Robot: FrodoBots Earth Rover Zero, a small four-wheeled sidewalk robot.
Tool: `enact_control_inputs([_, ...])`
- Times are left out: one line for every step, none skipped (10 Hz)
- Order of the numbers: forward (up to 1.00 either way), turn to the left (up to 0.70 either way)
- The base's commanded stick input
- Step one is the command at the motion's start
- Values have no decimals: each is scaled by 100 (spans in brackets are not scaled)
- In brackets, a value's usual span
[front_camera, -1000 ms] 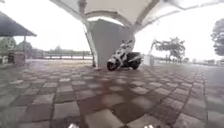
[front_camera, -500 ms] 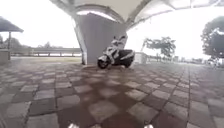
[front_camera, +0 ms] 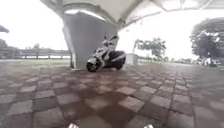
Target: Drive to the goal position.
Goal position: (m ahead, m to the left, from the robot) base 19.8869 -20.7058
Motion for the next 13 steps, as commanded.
enact_control_inputs([67, -34])
enact_control_inputs([67, -34])
enact_control_inputs([67, -34])
enact_control_inputs([67, -34])
enact_control_inputs([67, -34])
enact_control_inputs([67, -34])
enact_control_inputs([67, -34])
enact_control_inputs([67, -34])
enact_control_inputs([67, -34])
enact_control_inputs([67, -34])
enact_control_inputs([67, -34])
enact_control_inputs([67, -34])
enact_control_inputs([67, -34])
